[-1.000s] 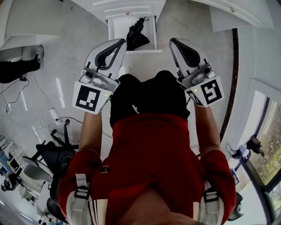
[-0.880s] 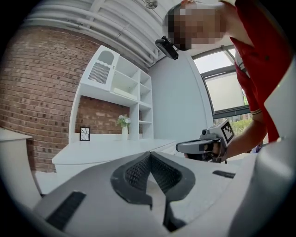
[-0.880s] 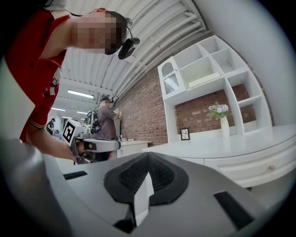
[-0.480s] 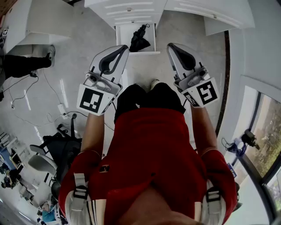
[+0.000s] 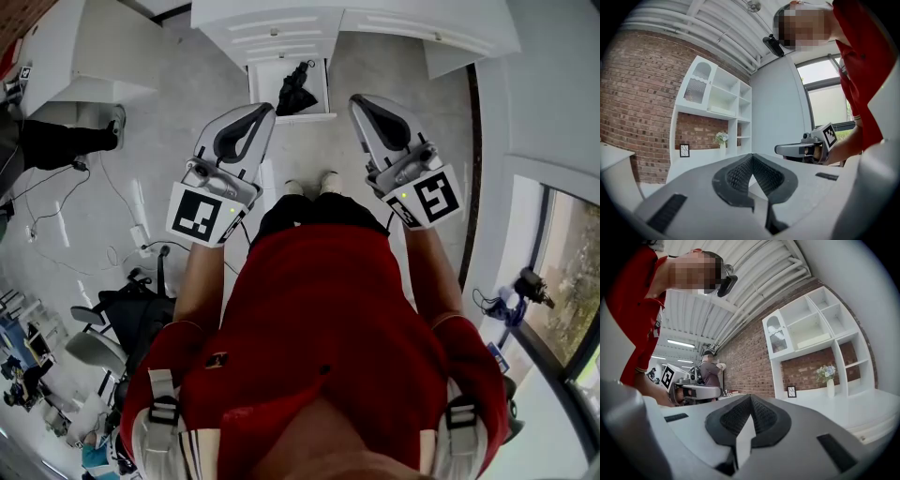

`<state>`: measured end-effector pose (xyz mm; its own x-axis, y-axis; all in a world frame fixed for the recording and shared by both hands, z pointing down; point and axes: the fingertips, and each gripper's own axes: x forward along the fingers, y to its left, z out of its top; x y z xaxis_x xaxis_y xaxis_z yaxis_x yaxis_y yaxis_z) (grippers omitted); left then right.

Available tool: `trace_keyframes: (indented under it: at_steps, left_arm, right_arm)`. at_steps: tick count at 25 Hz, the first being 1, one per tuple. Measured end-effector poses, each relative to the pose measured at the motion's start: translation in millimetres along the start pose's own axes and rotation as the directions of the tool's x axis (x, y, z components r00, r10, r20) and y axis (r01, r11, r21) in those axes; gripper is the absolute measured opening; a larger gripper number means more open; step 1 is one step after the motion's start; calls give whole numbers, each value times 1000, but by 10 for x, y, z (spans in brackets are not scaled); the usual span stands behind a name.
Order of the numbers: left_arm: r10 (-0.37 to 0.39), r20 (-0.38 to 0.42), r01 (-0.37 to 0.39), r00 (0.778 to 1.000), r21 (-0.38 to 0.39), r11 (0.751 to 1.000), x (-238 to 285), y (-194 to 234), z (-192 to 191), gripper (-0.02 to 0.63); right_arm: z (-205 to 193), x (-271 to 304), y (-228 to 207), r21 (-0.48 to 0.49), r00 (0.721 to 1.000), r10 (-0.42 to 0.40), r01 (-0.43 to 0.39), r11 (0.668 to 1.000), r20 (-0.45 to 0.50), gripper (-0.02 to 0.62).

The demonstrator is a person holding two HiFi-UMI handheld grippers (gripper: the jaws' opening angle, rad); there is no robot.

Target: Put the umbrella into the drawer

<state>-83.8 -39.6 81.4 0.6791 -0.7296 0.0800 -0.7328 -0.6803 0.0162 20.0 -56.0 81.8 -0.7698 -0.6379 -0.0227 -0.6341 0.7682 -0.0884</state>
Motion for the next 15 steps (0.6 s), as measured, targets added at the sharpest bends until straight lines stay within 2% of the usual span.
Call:
trace_keyframes:
  at_steps: [5, 15]
  left_arm:
    - [-14, 15, 14, 1000, 18, 1000, -120, -158, 128, 6]
    - [17, 37, -18, 999, 32, 999, -361, -232, 162, 6]
  right_arm:
    - [143, -139, 144, -2, 1000, -2, 3, 1000, 19, -2]
    - [160, -425, 305, 15, 999, -33, 33, 999, 10, -2]
